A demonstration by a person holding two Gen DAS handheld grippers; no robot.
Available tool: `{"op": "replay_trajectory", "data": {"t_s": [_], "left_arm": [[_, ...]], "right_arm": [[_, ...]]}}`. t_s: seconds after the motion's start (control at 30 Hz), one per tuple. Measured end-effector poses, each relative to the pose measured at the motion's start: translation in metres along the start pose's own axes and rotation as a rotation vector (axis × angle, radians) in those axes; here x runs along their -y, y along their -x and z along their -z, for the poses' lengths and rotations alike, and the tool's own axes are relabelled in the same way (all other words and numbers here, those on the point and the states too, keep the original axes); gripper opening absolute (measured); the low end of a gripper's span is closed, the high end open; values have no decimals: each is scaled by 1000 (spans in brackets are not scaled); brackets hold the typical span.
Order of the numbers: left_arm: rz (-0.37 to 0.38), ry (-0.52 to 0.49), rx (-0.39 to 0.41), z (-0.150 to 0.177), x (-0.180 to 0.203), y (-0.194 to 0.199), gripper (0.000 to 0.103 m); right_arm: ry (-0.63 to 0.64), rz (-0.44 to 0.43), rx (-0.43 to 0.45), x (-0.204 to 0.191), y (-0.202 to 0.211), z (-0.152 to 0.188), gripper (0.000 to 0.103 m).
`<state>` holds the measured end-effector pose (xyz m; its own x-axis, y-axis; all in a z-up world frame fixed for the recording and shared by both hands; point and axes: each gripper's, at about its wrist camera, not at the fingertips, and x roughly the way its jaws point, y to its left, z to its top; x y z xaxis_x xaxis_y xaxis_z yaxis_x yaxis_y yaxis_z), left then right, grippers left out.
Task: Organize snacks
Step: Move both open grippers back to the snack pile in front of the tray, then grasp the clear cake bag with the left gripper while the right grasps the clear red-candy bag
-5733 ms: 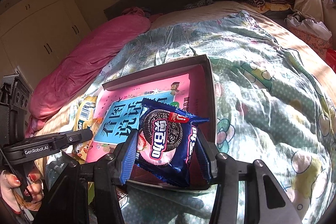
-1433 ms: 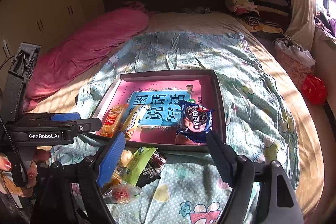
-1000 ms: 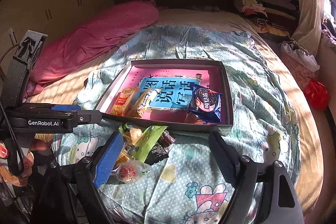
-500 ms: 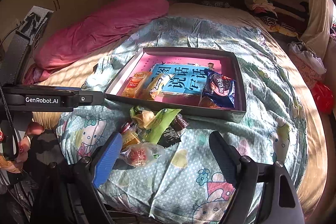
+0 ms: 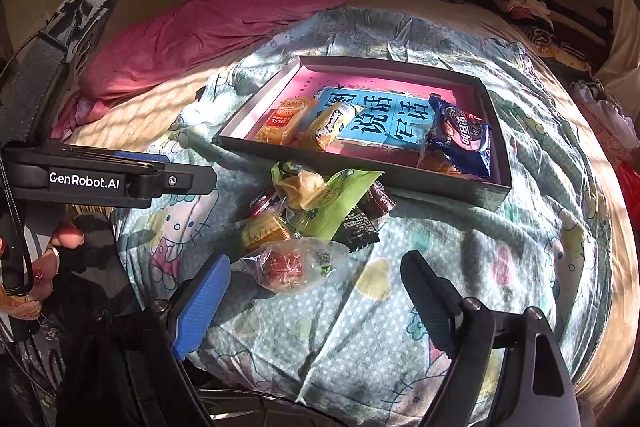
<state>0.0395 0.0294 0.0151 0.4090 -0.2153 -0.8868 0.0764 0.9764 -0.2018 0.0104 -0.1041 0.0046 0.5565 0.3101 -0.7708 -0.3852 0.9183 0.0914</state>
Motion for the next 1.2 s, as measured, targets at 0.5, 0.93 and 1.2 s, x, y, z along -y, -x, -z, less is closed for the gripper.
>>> {"op": "replay_trajectory", "data": {"t_s": [0.5, 0.93, 1.2], "left_arm": [[70, -20, -54, 10, 7, -25, 75], [141, 33, -124, 13, 7, -58, 75], [180, 54, -138, 10, 9, -65, 72]], "right_arm": [[39, -29, -75, -8, -34, 9, 90], [99, -40, -96, -11, -61, 10, 80], [96, -55, -83, -5, -63, 9, 65]]}}
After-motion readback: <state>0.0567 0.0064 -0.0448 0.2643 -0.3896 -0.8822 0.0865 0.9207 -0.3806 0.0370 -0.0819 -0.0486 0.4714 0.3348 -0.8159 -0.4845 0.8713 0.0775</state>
